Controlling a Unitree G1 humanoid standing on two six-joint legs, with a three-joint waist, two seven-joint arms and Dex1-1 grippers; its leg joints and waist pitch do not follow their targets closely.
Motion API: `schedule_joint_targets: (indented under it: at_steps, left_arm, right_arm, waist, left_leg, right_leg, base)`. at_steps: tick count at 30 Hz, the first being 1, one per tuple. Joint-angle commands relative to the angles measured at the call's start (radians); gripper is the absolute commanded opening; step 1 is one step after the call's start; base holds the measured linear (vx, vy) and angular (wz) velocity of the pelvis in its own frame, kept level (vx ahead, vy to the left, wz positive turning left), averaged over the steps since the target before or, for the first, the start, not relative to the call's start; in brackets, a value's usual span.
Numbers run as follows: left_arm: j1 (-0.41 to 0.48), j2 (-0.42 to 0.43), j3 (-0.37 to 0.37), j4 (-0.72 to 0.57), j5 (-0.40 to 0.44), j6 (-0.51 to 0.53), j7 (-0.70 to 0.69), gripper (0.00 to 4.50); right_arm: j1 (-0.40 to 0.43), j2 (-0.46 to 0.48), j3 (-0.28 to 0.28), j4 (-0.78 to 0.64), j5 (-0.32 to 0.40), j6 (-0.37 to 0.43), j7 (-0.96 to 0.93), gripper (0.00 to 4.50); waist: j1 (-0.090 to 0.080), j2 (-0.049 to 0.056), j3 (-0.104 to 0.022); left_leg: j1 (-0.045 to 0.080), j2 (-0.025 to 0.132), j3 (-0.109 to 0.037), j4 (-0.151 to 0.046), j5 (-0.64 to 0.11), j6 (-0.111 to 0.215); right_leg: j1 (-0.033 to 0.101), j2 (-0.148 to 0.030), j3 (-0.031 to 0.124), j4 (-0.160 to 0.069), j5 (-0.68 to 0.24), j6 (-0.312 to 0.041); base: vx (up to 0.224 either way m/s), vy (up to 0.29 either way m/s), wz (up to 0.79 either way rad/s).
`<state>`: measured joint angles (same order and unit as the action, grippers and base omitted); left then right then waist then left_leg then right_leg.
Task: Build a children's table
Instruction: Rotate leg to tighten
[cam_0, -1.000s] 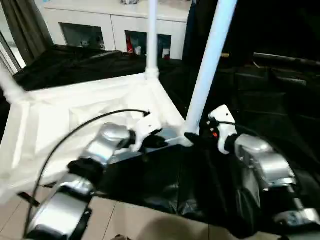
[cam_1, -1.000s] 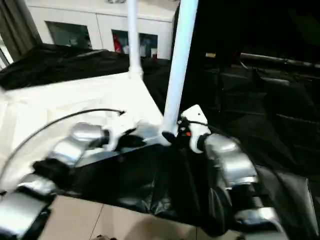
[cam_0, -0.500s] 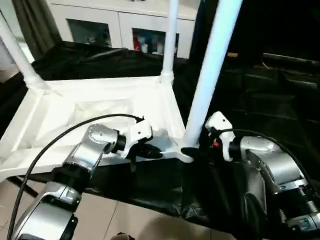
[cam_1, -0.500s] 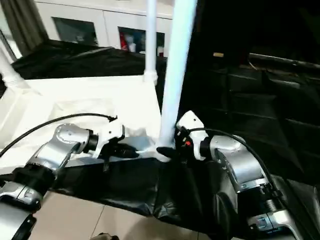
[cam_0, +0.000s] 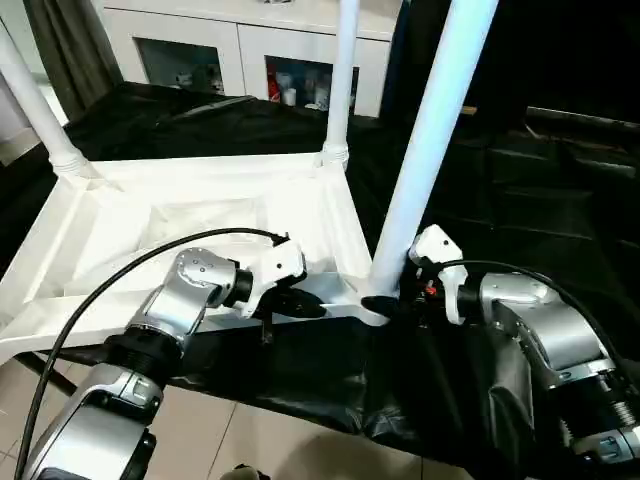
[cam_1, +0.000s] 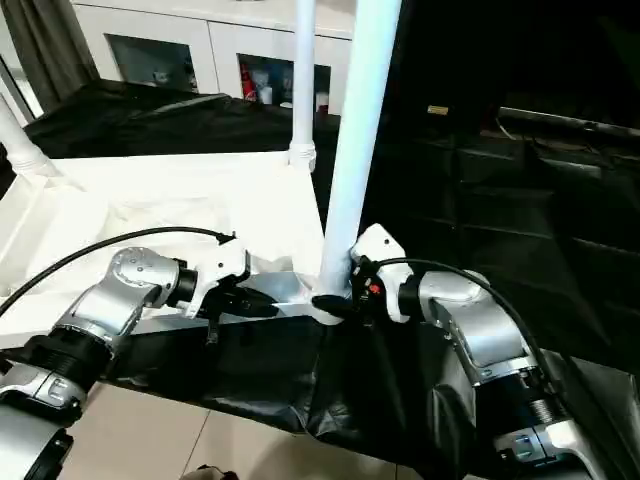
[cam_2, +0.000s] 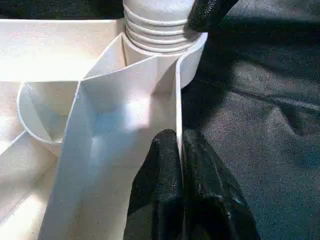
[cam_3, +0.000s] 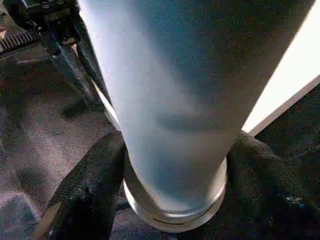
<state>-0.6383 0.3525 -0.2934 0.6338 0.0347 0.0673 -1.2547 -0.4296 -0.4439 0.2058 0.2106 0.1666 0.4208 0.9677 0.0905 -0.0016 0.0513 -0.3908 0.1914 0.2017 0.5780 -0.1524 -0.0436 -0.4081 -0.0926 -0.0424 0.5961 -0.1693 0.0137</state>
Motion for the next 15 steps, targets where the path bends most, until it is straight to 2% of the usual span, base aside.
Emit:
schedule_joint_targets:
  at_steps: [1,9,11,14,15]
  left_arm:
    - [-0.007,-0.007,0.003,-0.027,-0.018,-0.007,0.003,0.0]
    - [-0.005,-0.006,0.002,-0.023,-0.015,-0.009,0.007,0.0]
    - [-0.005,-0.009,0.004,-0.019,-0.012,-0.007,0.018,0.0]
    - [-0.025,-0.036,0.01,0.011,0.001,0.005,0.075,0.0]
    - [-0.025,-0.036,0.01,0.011,0.001,0.005,0.075,0.0]
  right_arm:
    - [0.007,-0.007,0.015,0.007,-0.004,-0.014,0.016,2.77]
    - [0.019,0.005,0.022,0.03,-0.025,-0.029,-0.011,2.66]
    - [0.027,0.019,0.011,0.049,-0.033,-0.035,-0.049,2.66]
    - [0.03,0.101,-0.054,0.103,-0.029,-0.014,-0.207,2.66]
    - [0.03,0.101,-0.054,0.103,-0.029,-0.014,-0.207,2.66]
  waist:
    - [0.0,-0.011,-0.07]
    - [-0.001,-0.011,-0.069]
    - [-0.001,-0.011,-0.07]
    - [-0.008,-0.011,-0.068]
    - [-0.01,-0.011,-0.068]
  left_leg:
    - [0.028,0.037,-0.014,-0.061,-0.241,0.022]
    - [0.028,0.037,-0.015,-0.061,-0.243,0.022]
    - [0.027,0.037,-0.015,-0.06,-0.239,0.022]
    - [0.026,0.033,-0.016,-0.062,-0.255,0.011]
    - [0.025,0.033,-0.017,-0.063,-0.263,0.006]
  right_leg:
    - [0.042,-0.047,0.031,-0.06,-0.197,-0.227]
    - [0.042,-0.047,0.03,-0.06,-0.199,-0.228]
    - [0.042,-0.048,0.031,-0.06,-0.199,-0.226]
    - [0.039,-0.047,0.03,-0.063,-0.23,-0.222]
    - [0.04,-0.048,0.029,-0.064,-0.246,-0.217]
  base:
    - [0.0,0.0,0.0]
    - [0.0,0.0,0.0]
    - [0.0,0.0,0.0]
    - [0.0,0.0,0.0]
    - [0.0,0.0,0.0]
